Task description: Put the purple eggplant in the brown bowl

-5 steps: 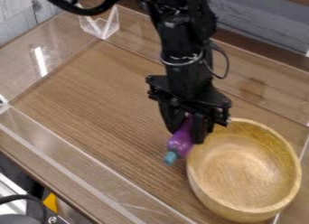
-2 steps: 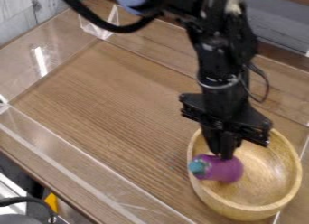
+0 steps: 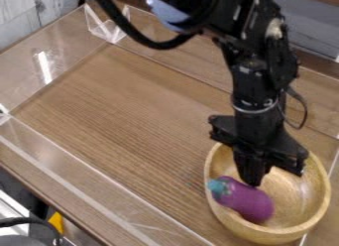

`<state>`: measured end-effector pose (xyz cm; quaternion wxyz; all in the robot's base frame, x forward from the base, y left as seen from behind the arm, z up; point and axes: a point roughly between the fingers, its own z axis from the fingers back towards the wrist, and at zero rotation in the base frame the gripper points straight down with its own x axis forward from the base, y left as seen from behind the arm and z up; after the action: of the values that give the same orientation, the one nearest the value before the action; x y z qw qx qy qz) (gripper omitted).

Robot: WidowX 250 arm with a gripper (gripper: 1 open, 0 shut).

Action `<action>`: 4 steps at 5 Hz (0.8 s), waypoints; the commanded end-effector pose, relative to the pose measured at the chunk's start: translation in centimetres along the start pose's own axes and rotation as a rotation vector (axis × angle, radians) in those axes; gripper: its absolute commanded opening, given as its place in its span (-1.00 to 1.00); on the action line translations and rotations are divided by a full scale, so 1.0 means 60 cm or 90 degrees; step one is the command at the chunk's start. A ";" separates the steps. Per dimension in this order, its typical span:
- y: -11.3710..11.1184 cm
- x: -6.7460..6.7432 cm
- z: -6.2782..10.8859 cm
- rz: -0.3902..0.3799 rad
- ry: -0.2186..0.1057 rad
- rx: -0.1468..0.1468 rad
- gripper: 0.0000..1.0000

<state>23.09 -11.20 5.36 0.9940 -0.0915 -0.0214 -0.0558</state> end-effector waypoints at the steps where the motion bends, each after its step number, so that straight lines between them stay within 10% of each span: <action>1: -0.010 0.015 -0.001 -0.016 -0.024 -0.006 -1.00; 4: -0.020 0.023 -0.019 -0.033 -0.034 -0.005 -1.00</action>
<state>23.67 -12.20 3.66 0.9927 -0.0908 -0.0319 -0.0732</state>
